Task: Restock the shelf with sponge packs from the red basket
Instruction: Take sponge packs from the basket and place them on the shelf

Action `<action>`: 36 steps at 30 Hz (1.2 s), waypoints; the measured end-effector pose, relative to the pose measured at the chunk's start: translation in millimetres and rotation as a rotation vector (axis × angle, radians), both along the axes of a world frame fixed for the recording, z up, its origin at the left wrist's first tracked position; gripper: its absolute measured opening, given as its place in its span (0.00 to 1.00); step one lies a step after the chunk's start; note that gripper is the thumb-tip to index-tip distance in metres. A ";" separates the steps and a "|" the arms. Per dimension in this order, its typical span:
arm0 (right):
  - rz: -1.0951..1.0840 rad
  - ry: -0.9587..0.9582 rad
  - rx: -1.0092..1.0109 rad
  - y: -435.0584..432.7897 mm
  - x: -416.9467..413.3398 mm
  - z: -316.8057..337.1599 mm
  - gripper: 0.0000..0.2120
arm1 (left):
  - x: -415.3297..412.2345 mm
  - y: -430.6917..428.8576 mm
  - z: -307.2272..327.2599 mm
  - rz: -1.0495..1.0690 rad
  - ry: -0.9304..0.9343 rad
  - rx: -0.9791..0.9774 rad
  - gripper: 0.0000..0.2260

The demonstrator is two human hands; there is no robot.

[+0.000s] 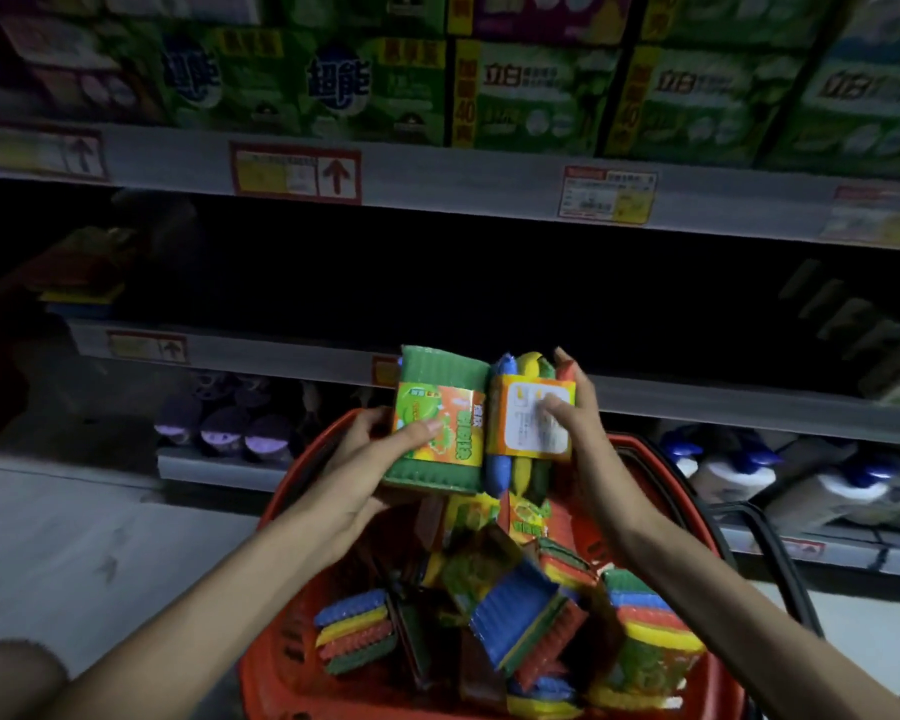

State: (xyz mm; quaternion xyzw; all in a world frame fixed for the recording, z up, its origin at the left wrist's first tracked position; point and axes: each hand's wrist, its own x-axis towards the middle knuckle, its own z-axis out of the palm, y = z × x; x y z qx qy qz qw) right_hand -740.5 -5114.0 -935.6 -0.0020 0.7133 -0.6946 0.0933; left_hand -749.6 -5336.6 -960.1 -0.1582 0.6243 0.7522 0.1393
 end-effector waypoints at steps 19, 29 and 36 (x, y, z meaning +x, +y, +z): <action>-0.105 0.095 -0.015 5.1 76.3 41.6 0.45 | 66.9 4.4 22.4 0.009 0.062 -0.034 0.32; -0.027 0.298 0.582 19.7 49.2 34.8 0.51 | 45.3 -30.2 41.8 0.069 0.195 -0.337 0.32; 0.218 0.054 1.010 3.6 12.1 2.1 0.47 | 6.5 -66.2 44.4 0.049 0.227 -0.339 0.24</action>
